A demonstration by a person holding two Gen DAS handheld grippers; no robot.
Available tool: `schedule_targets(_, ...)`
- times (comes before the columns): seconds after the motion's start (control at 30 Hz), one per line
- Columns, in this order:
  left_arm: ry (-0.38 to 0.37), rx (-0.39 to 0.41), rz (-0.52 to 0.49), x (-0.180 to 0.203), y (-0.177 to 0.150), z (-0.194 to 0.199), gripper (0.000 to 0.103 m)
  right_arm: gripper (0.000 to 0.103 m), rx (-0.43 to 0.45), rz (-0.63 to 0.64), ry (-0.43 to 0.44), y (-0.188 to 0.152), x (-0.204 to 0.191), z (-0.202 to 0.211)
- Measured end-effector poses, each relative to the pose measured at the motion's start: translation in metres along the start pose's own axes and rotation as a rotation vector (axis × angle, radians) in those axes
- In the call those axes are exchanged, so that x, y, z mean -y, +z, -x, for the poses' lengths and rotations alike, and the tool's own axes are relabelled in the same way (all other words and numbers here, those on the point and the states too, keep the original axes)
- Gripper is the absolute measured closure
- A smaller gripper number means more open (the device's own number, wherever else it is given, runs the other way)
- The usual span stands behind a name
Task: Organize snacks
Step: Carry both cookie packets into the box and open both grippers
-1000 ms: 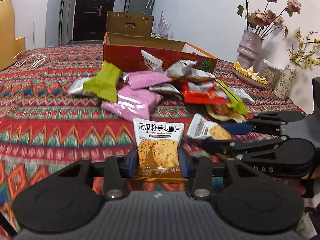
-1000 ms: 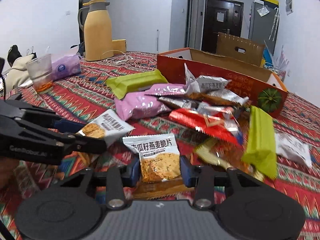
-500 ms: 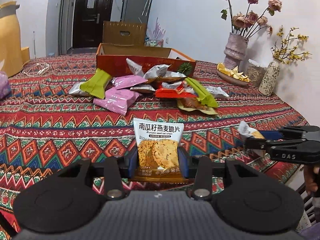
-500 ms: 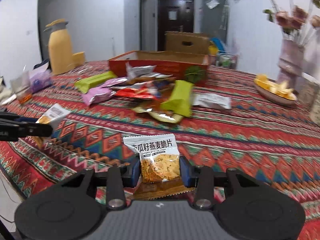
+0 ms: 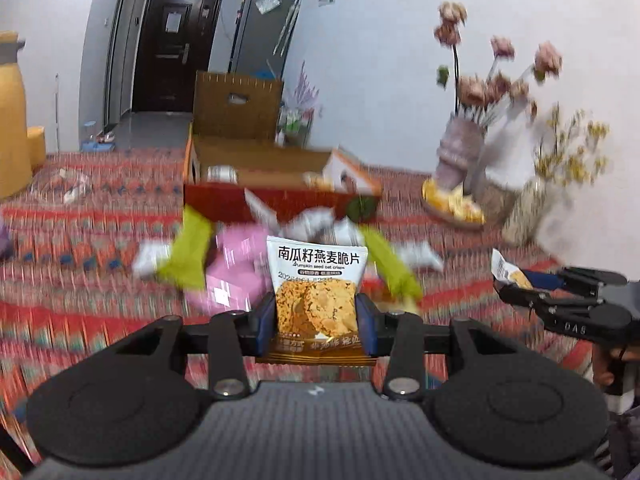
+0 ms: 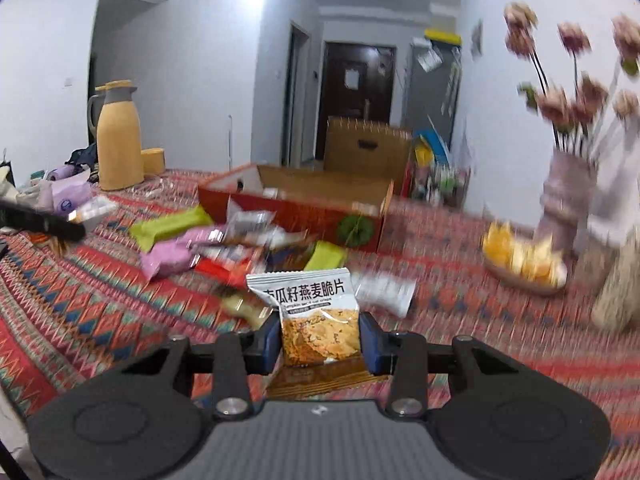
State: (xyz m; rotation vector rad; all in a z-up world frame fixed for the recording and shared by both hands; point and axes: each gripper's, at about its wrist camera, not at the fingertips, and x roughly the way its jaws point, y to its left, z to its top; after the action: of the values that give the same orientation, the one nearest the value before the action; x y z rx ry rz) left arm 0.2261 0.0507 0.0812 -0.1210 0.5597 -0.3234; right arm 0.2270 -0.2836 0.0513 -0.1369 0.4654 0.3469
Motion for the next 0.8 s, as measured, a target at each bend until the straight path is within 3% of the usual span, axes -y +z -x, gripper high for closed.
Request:
schedule_targets(0.17,0.035,0.040,-0.037,-0.020,0.074,-0.023,0.061,0.063,0.049,0.001,0.045,0.061,0.036,-0.021)
schedule_targets(0.33,0.035,0.044,-0.061,-0.041,0.144,-0.080,0.061,0.063,0.047,-0.037,0.118,0.132,0.069,-0.075)
schedule_targets(0.6,0.040,-0.057,-0.004,-0.077,0.219,-0.228,0.061,0.063,-0.074,-0.180,0.171,0.216,0.110,-0.232)
schedule_targets(0.8,0.077,-0.222,0.100,-0.115,0.225,-0.346,0.061,0.063,-0.268,-0.159,0.066,0.232,0.106,-0.376)
